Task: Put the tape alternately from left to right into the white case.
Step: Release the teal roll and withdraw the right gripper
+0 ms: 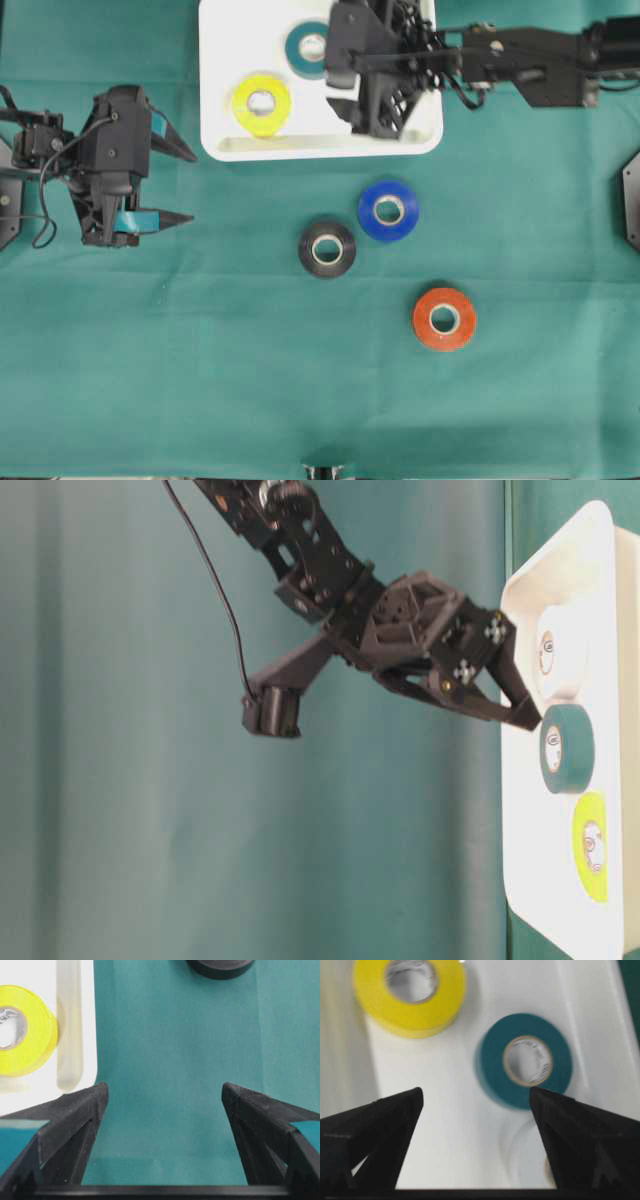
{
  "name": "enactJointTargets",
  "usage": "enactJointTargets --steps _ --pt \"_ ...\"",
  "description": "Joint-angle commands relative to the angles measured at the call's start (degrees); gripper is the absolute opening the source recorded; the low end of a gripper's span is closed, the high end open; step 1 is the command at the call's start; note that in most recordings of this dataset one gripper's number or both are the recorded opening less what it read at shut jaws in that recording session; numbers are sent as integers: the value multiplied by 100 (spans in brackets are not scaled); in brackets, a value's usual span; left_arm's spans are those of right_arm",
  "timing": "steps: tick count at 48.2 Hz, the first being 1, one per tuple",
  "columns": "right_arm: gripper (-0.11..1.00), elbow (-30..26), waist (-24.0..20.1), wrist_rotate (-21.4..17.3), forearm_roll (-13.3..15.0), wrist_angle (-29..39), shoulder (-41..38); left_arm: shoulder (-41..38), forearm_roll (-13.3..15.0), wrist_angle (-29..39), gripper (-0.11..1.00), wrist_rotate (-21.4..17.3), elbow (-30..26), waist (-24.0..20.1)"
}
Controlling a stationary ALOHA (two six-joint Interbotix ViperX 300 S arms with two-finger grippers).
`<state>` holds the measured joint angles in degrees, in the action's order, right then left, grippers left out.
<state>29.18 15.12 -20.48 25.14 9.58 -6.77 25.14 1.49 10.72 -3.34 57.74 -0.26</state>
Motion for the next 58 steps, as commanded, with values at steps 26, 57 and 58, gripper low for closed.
enactJointTargets --steps 26,57,58 --pt "79 1072 -677 -18 9 -853 1134 35 9 -53 98 9 -97 18" --pt "79 2452 -694 -35 -18 -1784 2145 35 18 -53 98 9 -97 9" --pt "79 2470 -694 -35 -18 -1784 2162 35 18 -53 98 9 -88 9"
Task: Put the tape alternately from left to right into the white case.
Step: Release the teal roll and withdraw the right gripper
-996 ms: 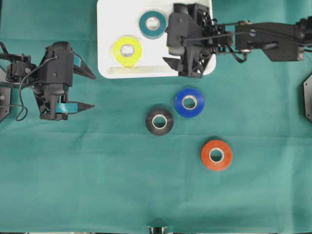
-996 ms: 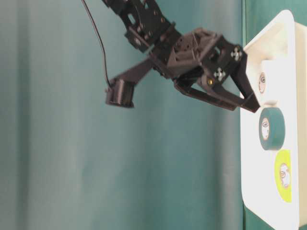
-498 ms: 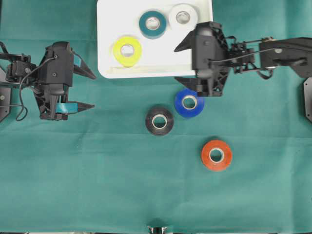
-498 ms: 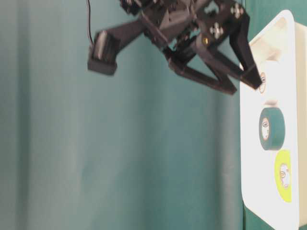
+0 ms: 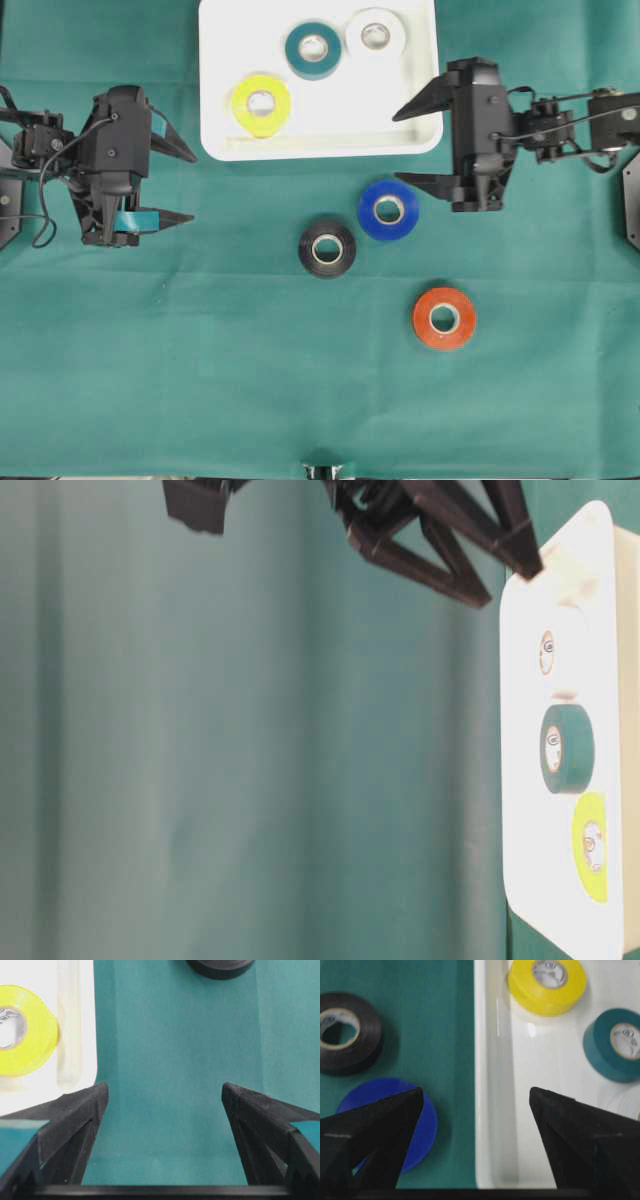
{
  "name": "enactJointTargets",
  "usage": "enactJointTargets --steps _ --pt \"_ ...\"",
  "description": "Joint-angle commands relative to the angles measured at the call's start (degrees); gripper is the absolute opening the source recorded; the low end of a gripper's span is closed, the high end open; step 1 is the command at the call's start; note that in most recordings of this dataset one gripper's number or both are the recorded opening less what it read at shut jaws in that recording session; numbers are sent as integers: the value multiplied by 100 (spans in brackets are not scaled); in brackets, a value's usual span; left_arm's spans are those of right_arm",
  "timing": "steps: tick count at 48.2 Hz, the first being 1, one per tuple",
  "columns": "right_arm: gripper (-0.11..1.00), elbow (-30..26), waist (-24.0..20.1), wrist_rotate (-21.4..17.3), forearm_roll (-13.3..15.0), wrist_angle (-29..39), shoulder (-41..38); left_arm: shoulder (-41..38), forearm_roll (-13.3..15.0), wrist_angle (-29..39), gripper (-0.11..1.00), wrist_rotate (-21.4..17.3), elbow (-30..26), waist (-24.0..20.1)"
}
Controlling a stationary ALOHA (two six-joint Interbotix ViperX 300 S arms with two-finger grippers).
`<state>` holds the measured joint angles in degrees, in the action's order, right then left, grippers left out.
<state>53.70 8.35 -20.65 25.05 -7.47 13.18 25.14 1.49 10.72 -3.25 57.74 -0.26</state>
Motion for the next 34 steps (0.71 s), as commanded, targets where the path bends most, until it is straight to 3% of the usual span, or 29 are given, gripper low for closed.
enactJointTargets --steps 1,34 --pt "79 44 -18 -18 -9 -88 176 35 18 -53 98 0 -88 9" --pt "79 44 -18 -18 -9 -88 185 -220 18 -53 98 44 -229 281"
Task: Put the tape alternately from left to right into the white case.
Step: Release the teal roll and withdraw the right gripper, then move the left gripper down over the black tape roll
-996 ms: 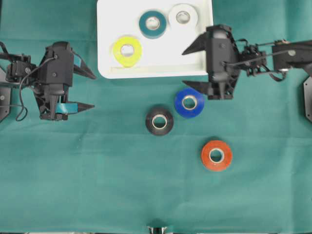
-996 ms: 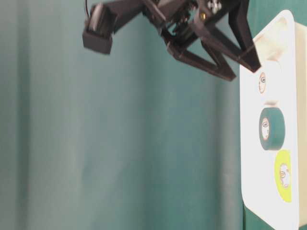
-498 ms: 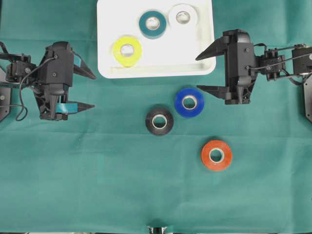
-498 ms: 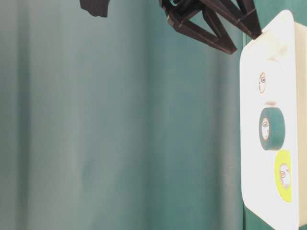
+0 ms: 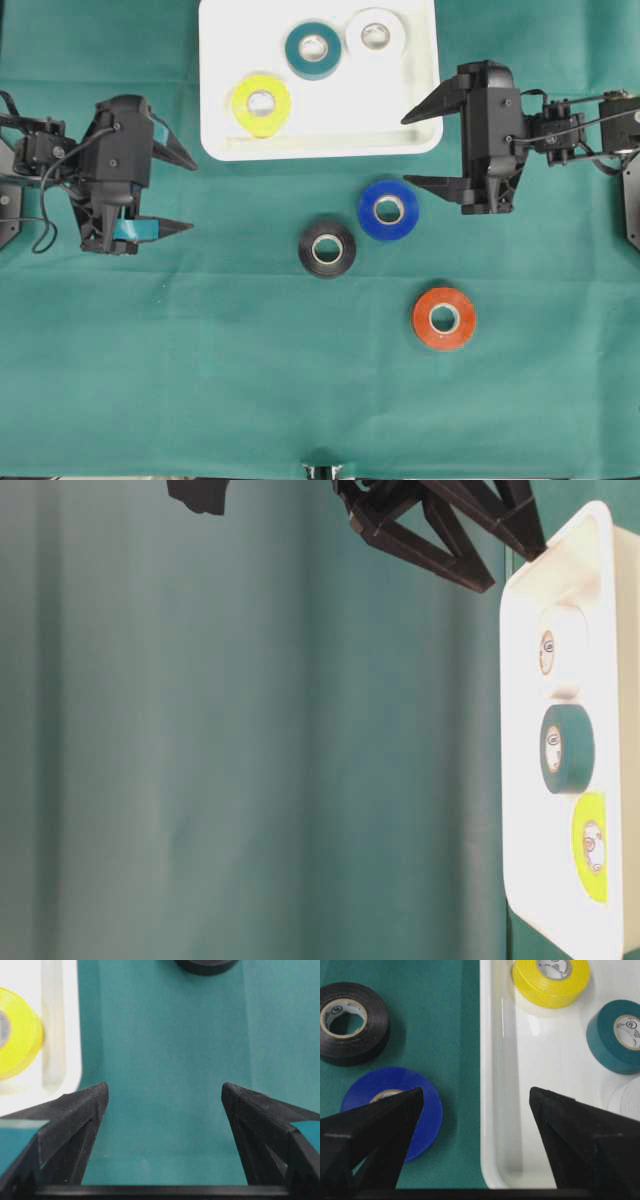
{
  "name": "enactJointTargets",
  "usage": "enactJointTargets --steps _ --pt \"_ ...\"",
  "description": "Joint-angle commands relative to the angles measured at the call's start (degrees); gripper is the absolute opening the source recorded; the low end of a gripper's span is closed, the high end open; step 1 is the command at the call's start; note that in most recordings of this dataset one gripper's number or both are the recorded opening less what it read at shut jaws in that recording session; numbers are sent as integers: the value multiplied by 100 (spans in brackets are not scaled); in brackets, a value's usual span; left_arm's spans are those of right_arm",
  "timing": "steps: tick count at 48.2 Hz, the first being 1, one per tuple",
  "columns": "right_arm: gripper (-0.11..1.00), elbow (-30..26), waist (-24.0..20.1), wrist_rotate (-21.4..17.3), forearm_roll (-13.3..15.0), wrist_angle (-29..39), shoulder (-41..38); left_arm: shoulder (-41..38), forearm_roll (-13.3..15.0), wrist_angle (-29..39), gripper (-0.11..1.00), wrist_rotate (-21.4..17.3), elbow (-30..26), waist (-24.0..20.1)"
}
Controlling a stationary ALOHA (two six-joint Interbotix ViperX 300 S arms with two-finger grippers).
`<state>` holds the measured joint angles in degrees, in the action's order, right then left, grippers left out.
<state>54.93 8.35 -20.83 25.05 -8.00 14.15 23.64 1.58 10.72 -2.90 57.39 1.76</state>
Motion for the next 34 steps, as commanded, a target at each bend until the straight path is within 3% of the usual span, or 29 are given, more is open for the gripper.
enactJointTargets --steps 1,34 --pt "79 -79 -18 0 -9 -44 88 -105 9 -53 98 18 -220 97" --pt "79 -62 -18 0 -9 -44 53 -1934 0 -62 98 70 -1723 958"
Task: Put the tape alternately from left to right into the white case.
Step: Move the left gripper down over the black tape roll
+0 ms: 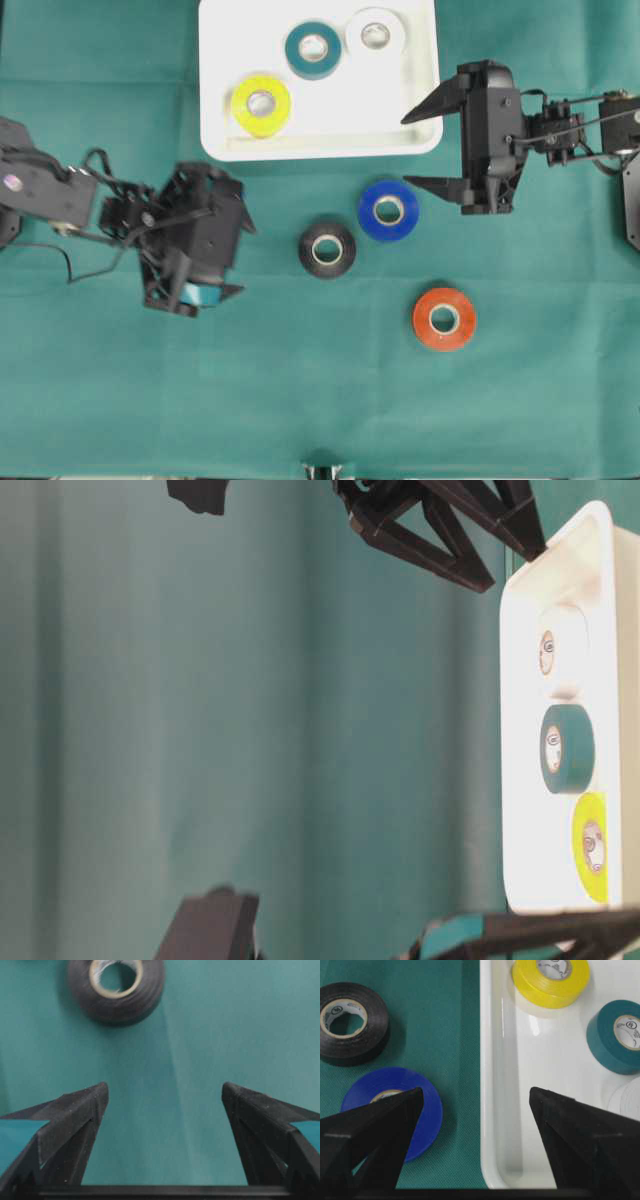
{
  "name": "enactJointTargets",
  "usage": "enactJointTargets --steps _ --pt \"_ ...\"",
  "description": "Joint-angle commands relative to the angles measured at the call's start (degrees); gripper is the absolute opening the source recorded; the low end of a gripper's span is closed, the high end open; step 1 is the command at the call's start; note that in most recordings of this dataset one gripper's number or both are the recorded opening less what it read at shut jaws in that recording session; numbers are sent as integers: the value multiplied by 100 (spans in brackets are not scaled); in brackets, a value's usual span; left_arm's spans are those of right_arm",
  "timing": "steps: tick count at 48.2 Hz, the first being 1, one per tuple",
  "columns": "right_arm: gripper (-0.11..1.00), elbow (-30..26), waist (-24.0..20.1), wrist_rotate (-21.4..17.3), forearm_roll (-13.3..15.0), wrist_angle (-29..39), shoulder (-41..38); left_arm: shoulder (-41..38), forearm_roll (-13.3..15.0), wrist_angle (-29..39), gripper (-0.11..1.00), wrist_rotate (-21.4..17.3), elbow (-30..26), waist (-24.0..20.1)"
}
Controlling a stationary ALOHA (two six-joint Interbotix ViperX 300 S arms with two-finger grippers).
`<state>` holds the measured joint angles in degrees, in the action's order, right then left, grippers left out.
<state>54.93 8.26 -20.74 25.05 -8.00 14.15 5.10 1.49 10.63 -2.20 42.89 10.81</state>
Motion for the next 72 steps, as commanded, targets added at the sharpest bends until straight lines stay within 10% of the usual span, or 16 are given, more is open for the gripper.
enactJointTargets --steps 1,72 --pt "79 -53 -9 -9 -9 -44 53 -123 9 -53 98 0 -308 53" --pt "79 -35 -9 -9 -9 -44 -26 -2004 -18 -18 98 -466 -1811 -246"
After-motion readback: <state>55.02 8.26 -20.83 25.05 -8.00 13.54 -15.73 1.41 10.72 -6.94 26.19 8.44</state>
